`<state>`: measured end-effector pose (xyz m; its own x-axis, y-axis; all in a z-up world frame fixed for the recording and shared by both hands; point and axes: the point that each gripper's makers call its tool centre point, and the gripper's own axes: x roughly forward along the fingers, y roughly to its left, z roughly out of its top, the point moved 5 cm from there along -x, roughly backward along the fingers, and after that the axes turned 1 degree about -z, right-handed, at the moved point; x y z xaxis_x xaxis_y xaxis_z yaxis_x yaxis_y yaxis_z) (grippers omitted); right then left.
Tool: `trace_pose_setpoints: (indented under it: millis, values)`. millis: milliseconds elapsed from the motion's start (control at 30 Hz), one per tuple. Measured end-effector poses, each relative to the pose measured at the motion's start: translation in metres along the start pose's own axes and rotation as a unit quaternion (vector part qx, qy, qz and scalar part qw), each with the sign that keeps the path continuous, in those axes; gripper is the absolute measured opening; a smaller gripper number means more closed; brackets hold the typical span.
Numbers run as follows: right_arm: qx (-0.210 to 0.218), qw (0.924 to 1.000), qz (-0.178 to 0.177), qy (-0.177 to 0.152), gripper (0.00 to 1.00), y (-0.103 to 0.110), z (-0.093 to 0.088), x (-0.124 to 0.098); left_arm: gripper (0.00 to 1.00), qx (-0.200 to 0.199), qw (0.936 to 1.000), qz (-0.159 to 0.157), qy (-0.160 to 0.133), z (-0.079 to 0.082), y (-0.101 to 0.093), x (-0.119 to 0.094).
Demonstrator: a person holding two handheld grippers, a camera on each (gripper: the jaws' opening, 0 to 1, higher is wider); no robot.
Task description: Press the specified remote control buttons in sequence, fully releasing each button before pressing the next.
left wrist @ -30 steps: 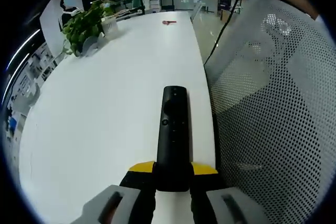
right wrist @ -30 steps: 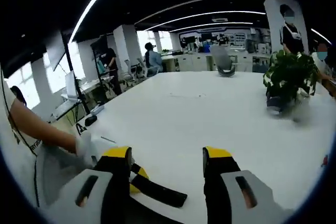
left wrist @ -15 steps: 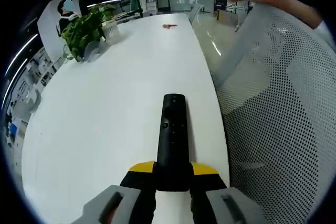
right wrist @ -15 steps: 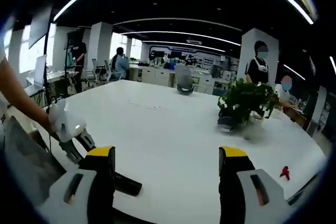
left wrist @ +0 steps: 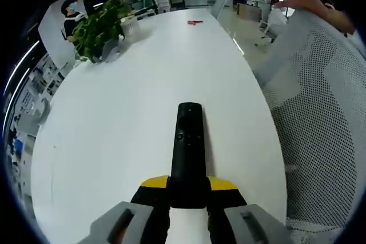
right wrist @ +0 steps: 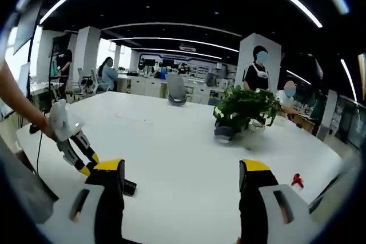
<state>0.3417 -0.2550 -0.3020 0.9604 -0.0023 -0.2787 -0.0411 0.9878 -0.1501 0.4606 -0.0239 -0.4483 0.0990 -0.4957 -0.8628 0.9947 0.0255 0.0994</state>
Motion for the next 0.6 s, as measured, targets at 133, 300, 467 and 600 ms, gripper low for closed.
trace_pose_setpoints:
  millis: [133, 300, 467, 600]
  values:
    - [0.003, 0.9994, -0.012, -0.033, 1.0, -0.002, 0.006, 0.0, 0.23, -0.001, 0.9999, 0.011, 0.005, -0.001, 0.024, -0.002]
    - [0.003, 0.9996, -0.012, -0.025, 1.0, -0.003, 0.004, 0.002, 0.23, -0.004, 0.9997, 0.022, 0.009, -0.002, 0.05, -0.001]
    - [-0.001, 0.9999, -0.012, -0.004, 1.0, -0.003, -0.002, 0.004, 0.23, -0.004, 0.9995, 0.029, 0.011, -0.002, 0.067, 0.006]
    - [-0.003, 0.9998, -0.018, 0.01, 1.0, -0.004, -0.006, 0.005, 0.23, 0.001, 0.9994, 0.032, 0.015, 0.0, 0.085, 0.011]
